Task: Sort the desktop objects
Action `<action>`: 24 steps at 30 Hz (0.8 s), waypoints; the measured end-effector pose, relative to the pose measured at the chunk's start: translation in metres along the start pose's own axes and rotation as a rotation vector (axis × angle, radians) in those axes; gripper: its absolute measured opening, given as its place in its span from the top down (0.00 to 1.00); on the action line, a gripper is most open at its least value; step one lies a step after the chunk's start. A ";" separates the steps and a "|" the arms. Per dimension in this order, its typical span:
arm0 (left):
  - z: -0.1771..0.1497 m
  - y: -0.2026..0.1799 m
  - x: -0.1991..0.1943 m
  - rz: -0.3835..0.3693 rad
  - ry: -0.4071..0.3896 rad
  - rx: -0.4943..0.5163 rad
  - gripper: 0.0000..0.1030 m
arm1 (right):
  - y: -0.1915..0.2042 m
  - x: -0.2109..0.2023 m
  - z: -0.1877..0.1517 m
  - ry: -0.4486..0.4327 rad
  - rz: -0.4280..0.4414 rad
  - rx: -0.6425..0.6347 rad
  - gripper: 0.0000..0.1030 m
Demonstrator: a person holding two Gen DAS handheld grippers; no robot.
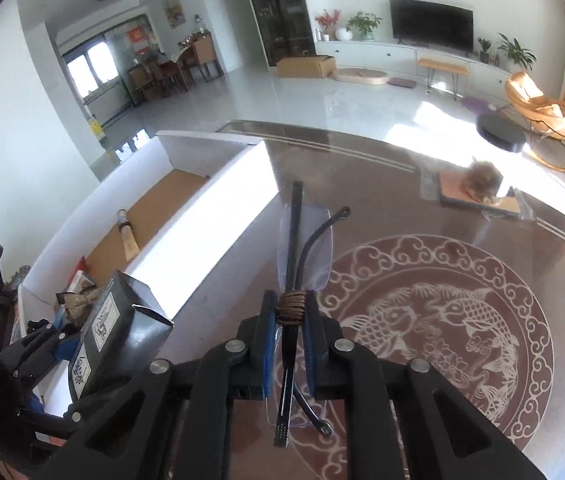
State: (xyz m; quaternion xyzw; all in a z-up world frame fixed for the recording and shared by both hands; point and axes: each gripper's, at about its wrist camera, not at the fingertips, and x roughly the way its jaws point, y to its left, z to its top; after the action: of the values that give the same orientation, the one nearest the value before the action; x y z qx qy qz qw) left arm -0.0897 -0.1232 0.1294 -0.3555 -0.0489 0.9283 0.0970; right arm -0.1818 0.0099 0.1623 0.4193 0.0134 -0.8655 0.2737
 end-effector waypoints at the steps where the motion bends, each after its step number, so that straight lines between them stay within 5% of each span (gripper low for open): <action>1: 0.005 0.017 -0.011 0.024 -0.006 -0.021 0.44 | 0.024 0.003 0.009 -0.008 0.038 -0.024 0.87; 5: 0.009 0.099 -0.044 0.189 -0.010 -0.113 0.44 | 0.112 0.027 0.036 -0.027 0.152 -0.120 0.87; 9: -0.002 0.177 -0.051 0.334 0.044 -0.203 0.44 | 0.182 0.082 0.039 0.056 0.240 -0.179 0.87; 15: -0.031 0.235 -0.014 0.380 0.209 -0.287 0.44 | 0.229 0.177 0.015 0.247 0.257 -0.202 0.87; 17: -0.036 0.241 -0.003 0.406 0.249 -0.321 0.40 | 0.234 0.198 0.007 0.302 0.221 -0.219 0.76; 19: -0.037 0.240 -0.003 0.445 0.258 -0.346 0.30 | 0.234 0.202 0.004 0.307 0.186 -0.227 0.39; 24: -0.025 0.223 -0.031 0.524 0.175 -0.307 0.14 | 0.222 0.174 0.028 0.255 0.135 -0.275 0.17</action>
State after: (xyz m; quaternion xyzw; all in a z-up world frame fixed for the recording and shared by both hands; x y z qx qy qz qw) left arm -0.0828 -0.3470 0.0953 -0.4451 -0.0864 0.8694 -0.1964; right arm -0.1808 -0.2656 0.0988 0.4840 0.1377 -0.7752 0.3819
